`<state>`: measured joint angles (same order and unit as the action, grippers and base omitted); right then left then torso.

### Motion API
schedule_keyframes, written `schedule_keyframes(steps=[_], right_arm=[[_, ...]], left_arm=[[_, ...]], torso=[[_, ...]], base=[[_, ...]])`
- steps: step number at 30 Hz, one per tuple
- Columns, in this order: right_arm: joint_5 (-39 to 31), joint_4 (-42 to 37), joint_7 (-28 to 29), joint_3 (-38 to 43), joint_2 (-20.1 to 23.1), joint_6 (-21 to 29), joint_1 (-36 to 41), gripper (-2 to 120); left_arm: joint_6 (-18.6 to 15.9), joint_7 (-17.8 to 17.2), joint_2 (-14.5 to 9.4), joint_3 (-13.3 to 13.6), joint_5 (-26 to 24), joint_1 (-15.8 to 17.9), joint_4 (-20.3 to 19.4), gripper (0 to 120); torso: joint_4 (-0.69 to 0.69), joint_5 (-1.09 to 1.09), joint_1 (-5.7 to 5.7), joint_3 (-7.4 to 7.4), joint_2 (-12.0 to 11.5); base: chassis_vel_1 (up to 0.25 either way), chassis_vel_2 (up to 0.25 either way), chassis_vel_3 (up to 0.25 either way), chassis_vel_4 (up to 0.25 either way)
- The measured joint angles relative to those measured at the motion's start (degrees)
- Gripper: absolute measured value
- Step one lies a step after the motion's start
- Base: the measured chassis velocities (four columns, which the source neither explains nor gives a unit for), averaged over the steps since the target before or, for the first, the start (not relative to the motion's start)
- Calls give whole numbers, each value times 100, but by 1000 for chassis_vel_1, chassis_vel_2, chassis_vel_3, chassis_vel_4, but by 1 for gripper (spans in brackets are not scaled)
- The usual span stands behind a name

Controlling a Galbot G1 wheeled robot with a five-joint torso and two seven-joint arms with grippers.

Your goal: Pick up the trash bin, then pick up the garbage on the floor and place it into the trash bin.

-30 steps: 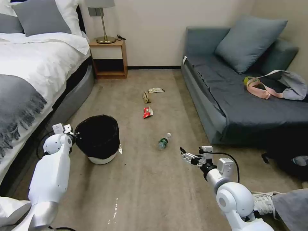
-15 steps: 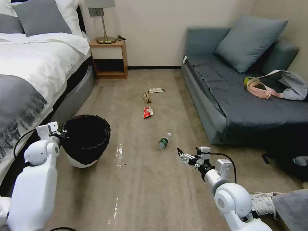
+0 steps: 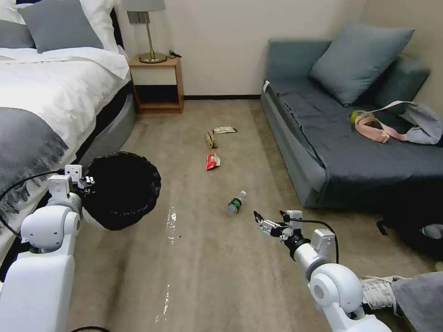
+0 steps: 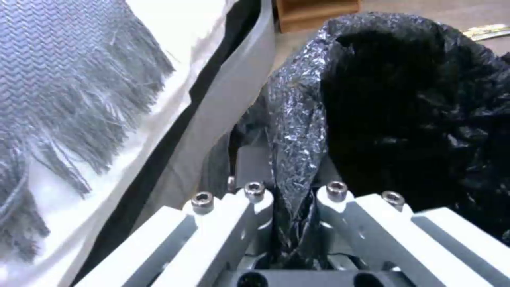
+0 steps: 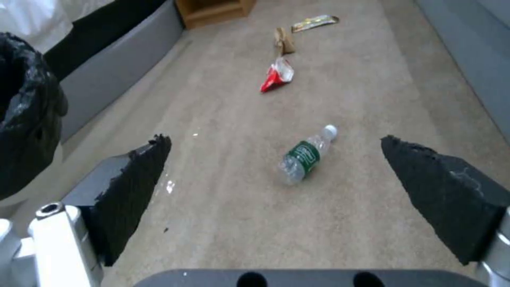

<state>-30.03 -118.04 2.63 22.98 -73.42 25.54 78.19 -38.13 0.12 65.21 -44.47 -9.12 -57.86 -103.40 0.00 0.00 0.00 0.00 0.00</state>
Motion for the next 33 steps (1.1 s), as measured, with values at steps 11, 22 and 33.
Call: schedule_keyframes(steps=[11, 22, 33], right_arm=[[5, 95, -95, -43, -33, -68, -28, 100], [49, 142, -165, -53, -39, -160, -23, 100], [69, 152, -254, -11, -7, -312, 40, 100]], left_arm=[[-5, 2, -6, 37, -76, -23, -53, 4], [28, 9, 2, 7, -83, -84, -25, 4], [40, 11, 41, 4, -92, -131, -108, 4]], torso=[[0, -1, 0, 0, 0], [0, 0, 0, 0, 0], [1, 0, 0, 0, 0]], base=[[0, 0, 0, 0], [0, 0, 0, 0], [-39, 29, 32, -32]])
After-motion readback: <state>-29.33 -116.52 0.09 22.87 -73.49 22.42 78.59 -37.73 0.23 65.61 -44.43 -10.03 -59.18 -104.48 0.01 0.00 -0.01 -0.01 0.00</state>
